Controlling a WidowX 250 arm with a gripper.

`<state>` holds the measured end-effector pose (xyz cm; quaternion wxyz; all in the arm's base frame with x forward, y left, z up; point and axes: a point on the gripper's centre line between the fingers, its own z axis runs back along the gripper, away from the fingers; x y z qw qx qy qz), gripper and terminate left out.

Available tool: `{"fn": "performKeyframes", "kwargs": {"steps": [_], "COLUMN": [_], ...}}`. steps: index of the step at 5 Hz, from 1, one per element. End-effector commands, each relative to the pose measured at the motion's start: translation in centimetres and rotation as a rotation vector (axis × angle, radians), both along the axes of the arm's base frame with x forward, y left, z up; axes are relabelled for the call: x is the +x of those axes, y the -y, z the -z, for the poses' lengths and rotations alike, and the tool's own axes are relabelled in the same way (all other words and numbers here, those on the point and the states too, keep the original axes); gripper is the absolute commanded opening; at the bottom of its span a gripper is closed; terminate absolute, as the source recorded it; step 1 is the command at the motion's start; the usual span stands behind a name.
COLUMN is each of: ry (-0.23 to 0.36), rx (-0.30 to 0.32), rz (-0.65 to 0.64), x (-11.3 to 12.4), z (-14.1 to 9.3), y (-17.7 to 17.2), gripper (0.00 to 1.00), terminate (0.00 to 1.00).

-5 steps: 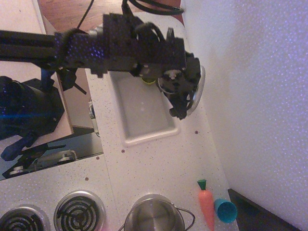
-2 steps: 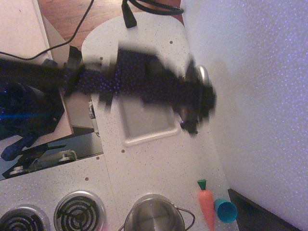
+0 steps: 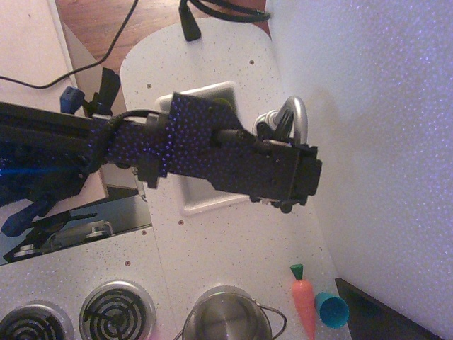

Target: Turn faucet right

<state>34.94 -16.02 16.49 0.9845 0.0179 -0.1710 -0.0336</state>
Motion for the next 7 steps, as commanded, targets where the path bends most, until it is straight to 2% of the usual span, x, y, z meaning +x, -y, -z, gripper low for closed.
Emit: {"fn": "performKeyframes", "kwargs": {"steps": [1,3,4,6,7], "ry": [0.042,0.042,0.112,0.106,0.098], "rx": [-0.034,-0.034,-0.067,-0.072,-0.072], "rz": [0.001,0.001,-0.059,-0.056,-0.066], "x": [0.2,0.2,-2.4,-2.6,-3.4], "z": [-1.5,-1.5,-2.9,-2.5,-2.8], "y": [0.1,0.1,-2.0,-2.3,-2.6], "gripper": [1.0,1.0,1.0,1.0,1.0], "terminate": [0.0,0.0,0.0,0.0,1.0]}}
